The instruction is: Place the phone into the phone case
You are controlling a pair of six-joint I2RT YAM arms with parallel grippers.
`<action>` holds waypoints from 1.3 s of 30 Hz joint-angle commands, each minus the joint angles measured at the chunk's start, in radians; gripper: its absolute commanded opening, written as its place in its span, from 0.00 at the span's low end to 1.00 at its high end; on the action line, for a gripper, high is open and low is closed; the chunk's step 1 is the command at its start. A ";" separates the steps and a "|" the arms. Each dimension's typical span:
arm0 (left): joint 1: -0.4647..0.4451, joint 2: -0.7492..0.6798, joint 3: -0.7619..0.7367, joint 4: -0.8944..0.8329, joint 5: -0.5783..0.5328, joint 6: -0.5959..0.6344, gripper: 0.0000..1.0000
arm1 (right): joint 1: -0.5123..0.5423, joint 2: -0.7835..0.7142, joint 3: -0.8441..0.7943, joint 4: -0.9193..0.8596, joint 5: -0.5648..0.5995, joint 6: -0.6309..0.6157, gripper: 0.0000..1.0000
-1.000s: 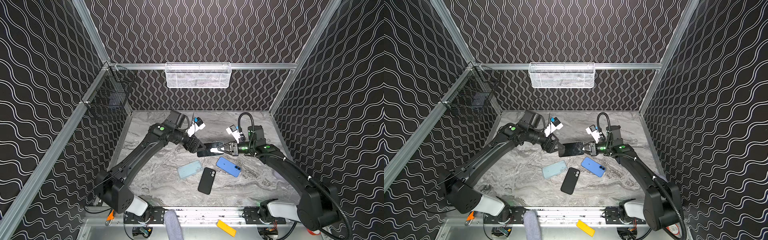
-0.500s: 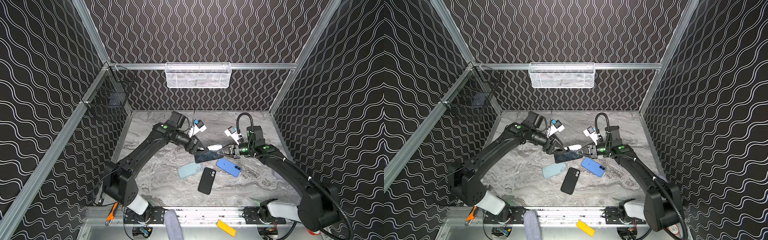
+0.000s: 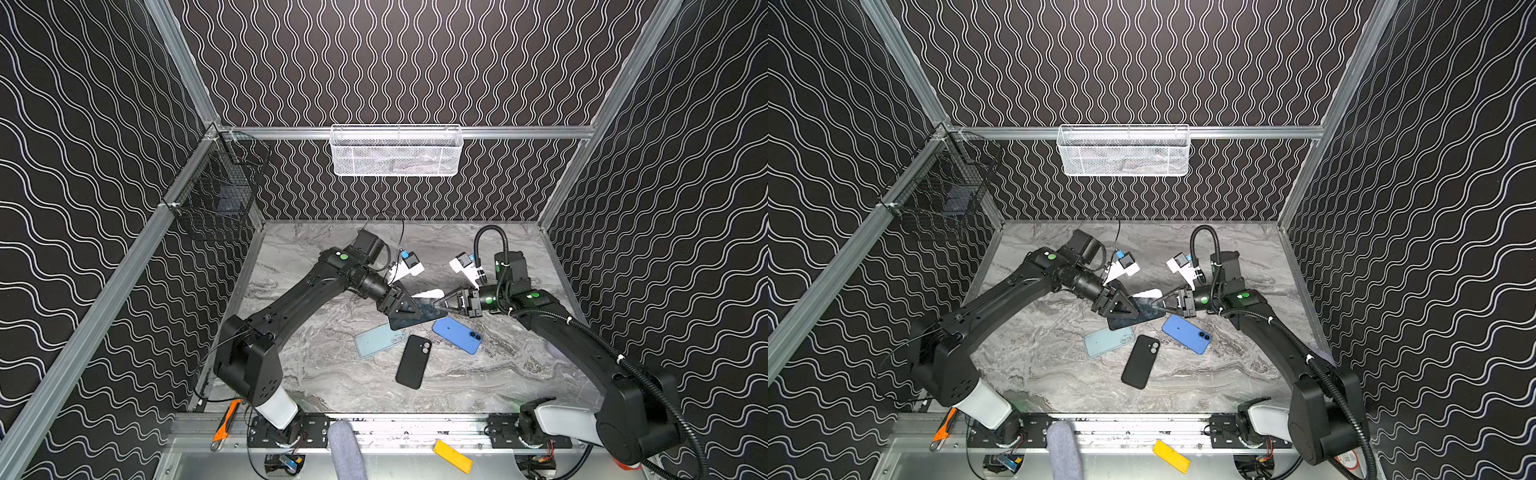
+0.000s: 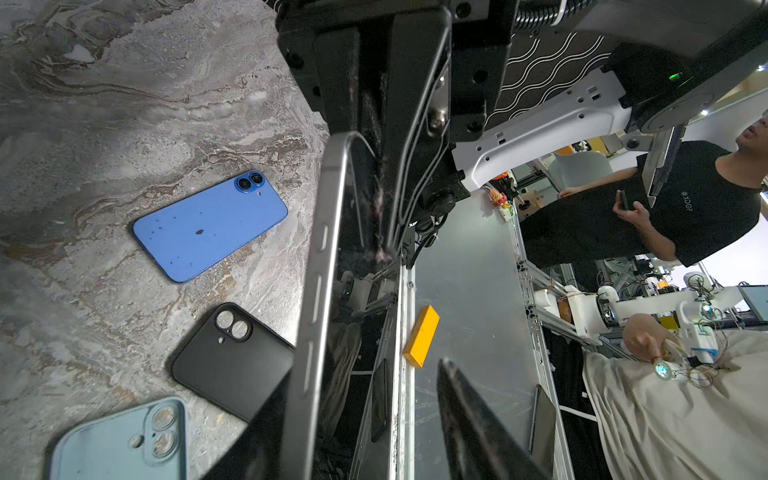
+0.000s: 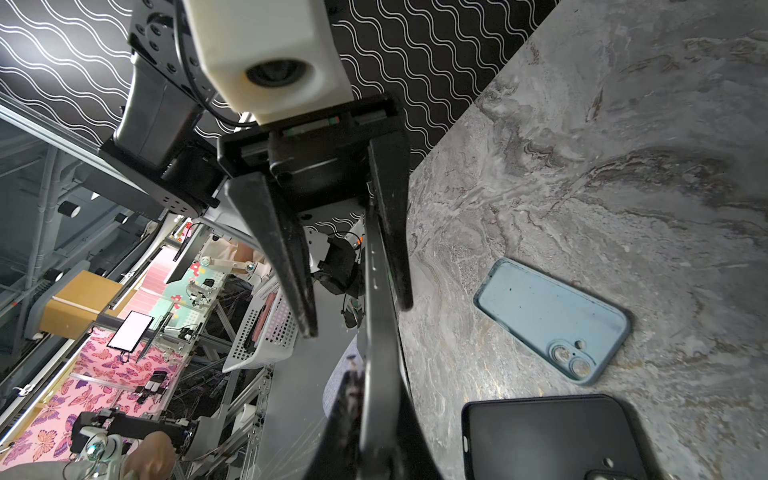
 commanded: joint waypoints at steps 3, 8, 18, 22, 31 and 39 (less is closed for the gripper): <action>-0.003 -0.018 -0.001 0.035 0.029 -0.009 0.40 | 0.001 -0.006 -0.001 0.037 -0.009 0.002 0.00; -0.003 -0.033 -0.022 0.072 0.041 -0.041 0.21 | 0.000 0.000 0.009 0.034 0.001 0.004 0.00; -0.002 -0.068 -0.081 0.183 0.004 -0.145 0.00 | -0.003 -0.013 0.031 0.045 0.068 0.036 0.17; -0.003 -0.084 -0.102 0.237 -0.025 -0.189 0.00 | -0.010 -0.031 0.036 0.055 0.108 0.053 0.43; -0.001 -0.126 -0.135 0.343 -0.118 -0.290 0.00 | -0.052 -0.086 0.020 0.120 0.202 0.135 0.69; 0.008 -0.194 -0.178 0.462 -0.244 -0.489 0.00 | -0.141 -0.160 -0.059 0.300 0.335 0.363 0.75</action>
